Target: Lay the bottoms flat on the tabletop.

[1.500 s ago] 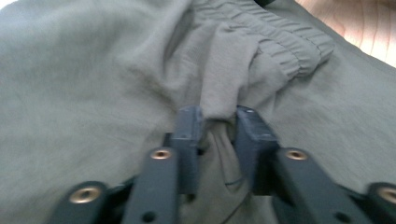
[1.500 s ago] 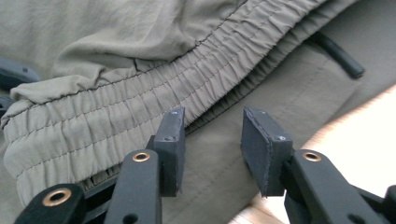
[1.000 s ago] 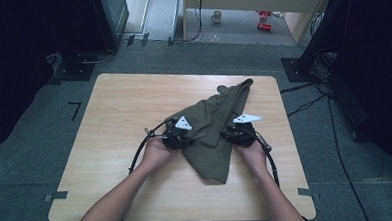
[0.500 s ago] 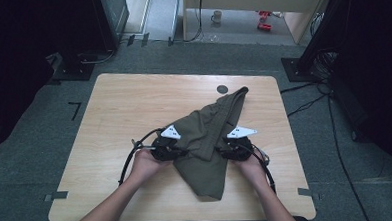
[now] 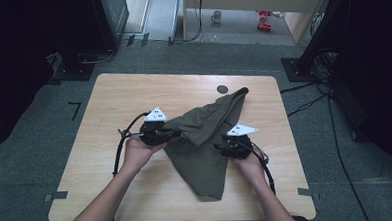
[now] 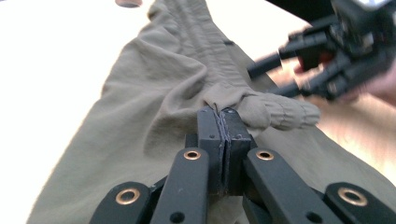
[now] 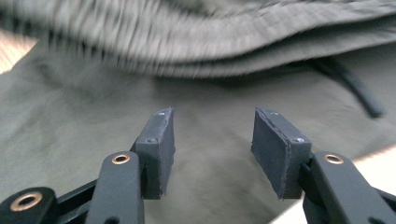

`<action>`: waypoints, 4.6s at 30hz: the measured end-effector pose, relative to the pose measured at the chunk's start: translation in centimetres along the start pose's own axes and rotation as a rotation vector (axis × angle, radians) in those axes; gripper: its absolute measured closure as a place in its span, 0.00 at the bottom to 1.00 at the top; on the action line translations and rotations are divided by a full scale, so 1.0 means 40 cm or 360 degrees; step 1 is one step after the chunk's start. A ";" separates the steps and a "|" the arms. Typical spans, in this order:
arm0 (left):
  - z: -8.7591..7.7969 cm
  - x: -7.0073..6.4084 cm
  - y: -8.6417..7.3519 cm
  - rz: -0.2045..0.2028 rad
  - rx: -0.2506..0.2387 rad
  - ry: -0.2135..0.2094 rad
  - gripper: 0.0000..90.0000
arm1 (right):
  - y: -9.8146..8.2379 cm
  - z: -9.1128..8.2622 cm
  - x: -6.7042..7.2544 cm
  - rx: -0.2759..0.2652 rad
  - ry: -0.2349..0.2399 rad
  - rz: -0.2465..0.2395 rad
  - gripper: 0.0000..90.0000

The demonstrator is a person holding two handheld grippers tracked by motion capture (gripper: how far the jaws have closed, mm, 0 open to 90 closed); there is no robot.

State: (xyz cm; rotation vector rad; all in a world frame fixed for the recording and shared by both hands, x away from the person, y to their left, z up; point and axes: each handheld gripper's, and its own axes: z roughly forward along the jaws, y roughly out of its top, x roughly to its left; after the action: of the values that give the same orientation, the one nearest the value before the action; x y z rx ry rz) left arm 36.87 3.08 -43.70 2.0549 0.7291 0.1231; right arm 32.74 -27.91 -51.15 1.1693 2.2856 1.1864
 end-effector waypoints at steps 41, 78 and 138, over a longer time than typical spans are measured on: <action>-0.048 0.394 -0.040 -0.0487 -0.0041 0.0361 0.99 | -0.041 0.002 0.084 0.0061 0.0046 -0.0173 0.59; -0.098 0.282 -0.079 -0.0351 -0.0041 0.0358 0.66 | -0.030 0.017 0.161 0.0077 0.0098 -0.0128 0.51; -0.088 0.261 -0.164 -0.0353 0.0018 0.0358 0.46 | 0.213 0.167 -0.148 -0.0014 -0.0297 0.0039 0.58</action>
State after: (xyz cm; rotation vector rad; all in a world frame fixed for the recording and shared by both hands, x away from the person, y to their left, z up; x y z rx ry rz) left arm 41.21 13.97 -48.92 1.9752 1.0935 0.2263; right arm 44.78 -26.21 -49.03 1.2522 2.1317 1.0469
